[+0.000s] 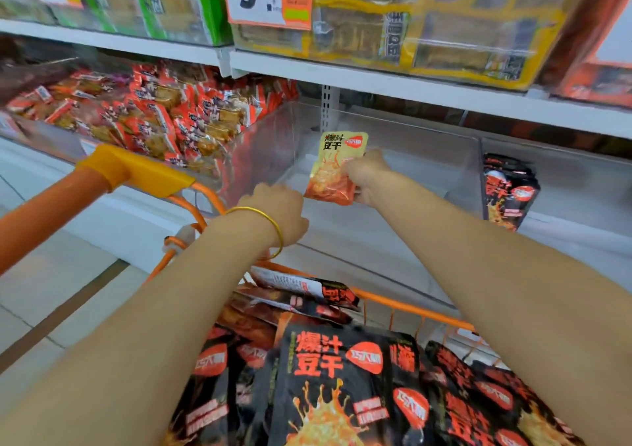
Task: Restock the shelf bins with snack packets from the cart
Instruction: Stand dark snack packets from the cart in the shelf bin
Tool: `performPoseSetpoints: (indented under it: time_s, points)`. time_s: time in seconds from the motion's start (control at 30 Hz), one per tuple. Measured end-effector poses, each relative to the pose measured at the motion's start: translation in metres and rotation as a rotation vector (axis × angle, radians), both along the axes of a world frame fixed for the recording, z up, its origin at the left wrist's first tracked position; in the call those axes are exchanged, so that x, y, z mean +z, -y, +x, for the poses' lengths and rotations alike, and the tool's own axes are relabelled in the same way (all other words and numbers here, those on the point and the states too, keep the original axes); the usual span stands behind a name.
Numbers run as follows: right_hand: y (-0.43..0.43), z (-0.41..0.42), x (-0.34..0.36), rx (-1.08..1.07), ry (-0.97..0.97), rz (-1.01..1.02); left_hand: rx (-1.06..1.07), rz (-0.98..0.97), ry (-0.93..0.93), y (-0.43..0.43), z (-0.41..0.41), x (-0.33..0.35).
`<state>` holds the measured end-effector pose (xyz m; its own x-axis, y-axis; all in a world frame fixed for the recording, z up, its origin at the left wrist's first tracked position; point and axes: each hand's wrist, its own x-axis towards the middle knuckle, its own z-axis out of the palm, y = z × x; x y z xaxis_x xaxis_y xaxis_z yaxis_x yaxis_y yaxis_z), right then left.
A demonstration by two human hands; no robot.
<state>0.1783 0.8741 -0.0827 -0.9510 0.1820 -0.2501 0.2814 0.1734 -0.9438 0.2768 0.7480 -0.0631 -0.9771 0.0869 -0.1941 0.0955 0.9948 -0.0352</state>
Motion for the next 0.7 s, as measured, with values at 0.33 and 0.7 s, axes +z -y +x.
performPoseSetpoints:
  time_s: [0.33,0.7]
  points:
    - [0.035,-0.061,-0.046,0.029,-0.182,0.360,0.088,-0.024,0.264,-0.007,0.000,-0.014]
    - [0.055,-0.089,-0.062,-0.113,-0.204,0.591,0.083,-0.028,0.291,-0.009,0.002,-0.011]
